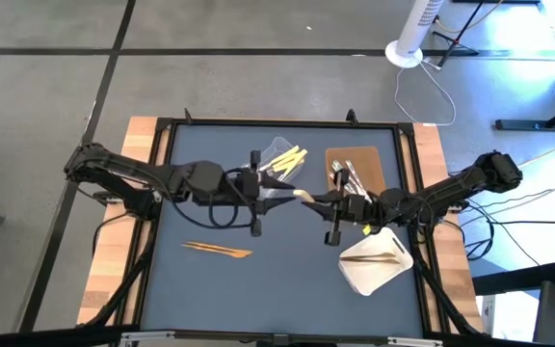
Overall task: Sort silverware by color (type)
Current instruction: Put the yellow knife into the transparent bin
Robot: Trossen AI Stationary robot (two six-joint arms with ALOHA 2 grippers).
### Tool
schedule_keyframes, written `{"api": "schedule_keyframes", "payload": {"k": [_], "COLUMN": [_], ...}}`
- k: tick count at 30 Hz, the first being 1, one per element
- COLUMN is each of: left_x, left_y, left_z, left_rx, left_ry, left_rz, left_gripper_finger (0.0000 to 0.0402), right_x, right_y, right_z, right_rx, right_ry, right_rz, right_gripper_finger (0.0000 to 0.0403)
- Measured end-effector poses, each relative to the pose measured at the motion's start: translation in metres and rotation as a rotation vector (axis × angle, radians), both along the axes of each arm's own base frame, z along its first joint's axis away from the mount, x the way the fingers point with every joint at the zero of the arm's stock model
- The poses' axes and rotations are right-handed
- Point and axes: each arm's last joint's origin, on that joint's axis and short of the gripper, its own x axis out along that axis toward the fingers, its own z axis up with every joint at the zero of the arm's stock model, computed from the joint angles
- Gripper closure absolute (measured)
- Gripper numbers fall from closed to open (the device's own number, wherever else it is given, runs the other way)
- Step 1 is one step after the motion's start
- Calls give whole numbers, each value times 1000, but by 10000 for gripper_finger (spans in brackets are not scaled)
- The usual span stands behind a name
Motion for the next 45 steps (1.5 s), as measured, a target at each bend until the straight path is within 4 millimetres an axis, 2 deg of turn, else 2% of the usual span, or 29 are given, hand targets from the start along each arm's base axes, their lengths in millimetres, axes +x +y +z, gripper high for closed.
{"api": "schedule_keyframes", "payload": {"k": [10,14,34,38,43,45], "left_x": [23,29,31,31,31,31], "left_y": [5,6,4,4,4,4], "left_z": [-7,-13,-17,-17,-17,-17], "left_rx": [0,5,1,2,5,6], "left_ry": [-94,-77,-58,-58,-59,-59], "left_rz": [-75,-70,-82,-78,-79,-79], "left_gripper_finger": [305,305,305,319,360,361], "right_x": [0,0,0,0,0,0], "right_y": [0,0,0,0,0,0], "right_z": [0,0,-1,-1,-1,-1], "right_rx": [0,-1,-4,-3,-5,-5], "right_ry": [0,2,8,8,8,8], "right_rz": [1,-1,0,0,3,4], "right_gripper_finger": [398,398,398,398,398,398]}}
